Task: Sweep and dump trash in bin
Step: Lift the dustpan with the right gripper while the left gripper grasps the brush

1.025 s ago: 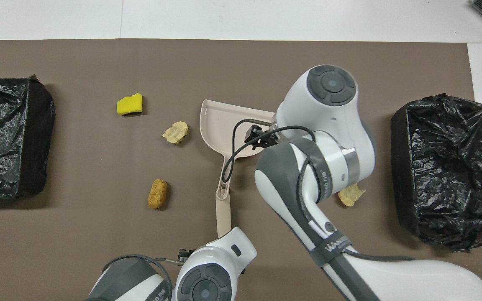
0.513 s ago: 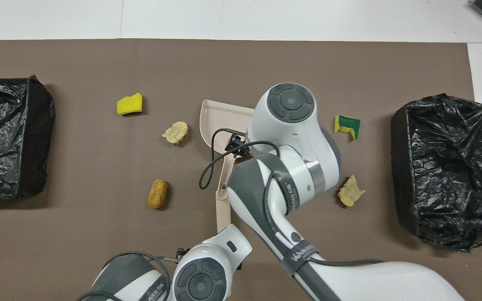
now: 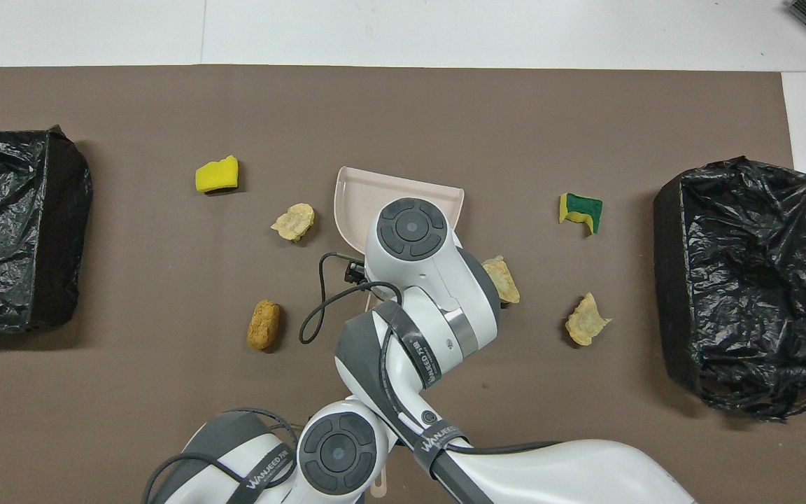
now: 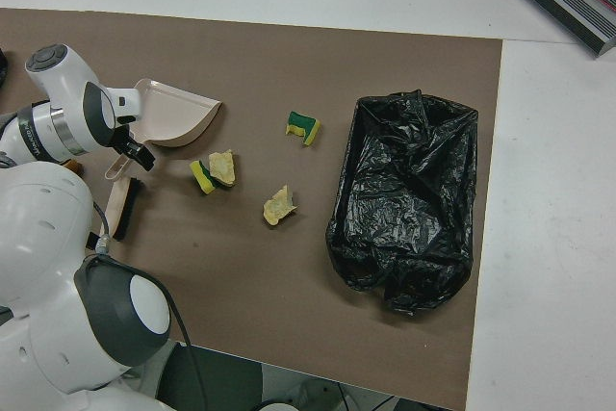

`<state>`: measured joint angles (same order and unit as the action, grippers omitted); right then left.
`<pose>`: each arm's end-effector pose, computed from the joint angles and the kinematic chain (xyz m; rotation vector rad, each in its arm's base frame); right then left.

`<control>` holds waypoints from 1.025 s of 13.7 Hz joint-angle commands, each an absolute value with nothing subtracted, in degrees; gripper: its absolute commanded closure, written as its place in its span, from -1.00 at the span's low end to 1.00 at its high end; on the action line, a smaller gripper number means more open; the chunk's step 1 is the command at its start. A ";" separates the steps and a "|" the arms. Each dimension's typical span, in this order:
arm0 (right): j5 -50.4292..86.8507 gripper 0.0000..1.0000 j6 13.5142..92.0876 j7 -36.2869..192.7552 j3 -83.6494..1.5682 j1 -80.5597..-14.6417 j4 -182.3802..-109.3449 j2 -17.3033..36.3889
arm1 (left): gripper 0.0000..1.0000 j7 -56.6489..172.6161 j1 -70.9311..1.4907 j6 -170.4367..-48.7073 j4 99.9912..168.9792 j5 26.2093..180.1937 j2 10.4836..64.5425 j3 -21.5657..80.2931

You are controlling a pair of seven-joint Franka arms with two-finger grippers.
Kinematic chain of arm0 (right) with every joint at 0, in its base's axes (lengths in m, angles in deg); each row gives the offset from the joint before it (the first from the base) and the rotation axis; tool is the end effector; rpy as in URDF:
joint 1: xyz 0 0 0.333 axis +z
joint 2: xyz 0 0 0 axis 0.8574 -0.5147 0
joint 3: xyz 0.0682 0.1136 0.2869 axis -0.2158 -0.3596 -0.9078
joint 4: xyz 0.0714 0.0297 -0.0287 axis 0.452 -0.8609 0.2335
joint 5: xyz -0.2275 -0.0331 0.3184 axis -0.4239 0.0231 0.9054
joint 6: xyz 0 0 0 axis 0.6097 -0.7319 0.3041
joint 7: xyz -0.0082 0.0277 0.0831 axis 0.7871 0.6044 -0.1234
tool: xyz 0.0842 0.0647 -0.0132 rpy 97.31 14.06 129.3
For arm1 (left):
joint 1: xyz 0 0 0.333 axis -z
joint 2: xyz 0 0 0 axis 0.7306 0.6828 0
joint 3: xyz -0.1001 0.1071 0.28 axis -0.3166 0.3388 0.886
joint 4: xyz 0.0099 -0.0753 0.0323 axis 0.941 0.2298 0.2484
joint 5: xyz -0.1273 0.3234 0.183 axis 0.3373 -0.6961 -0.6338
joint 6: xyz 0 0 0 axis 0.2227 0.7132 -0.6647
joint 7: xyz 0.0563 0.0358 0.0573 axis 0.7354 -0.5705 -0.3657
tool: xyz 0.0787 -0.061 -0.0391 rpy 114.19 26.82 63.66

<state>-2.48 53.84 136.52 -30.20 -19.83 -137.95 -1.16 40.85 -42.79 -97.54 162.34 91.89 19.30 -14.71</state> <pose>0.5332 0.3976 0.3397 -3.0403 0.5157 0.1904 0.2898 -0.3731 0.3492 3.1171 -0.2560 -0.1802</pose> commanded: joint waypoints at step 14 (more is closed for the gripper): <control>-5.00 1.00 55.09 91.40 -30.06 -29.81 -138.17 2.56 | 1.00 40.73 -39.99 -94.16 160.55 91.43 20.33 -14.19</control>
<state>-5.05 54.58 101.31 -29.26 -24.75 -137.73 1.76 41.10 -40.07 -97.06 161.78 92.16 20.20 -14.72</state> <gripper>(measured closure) 0.674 0.744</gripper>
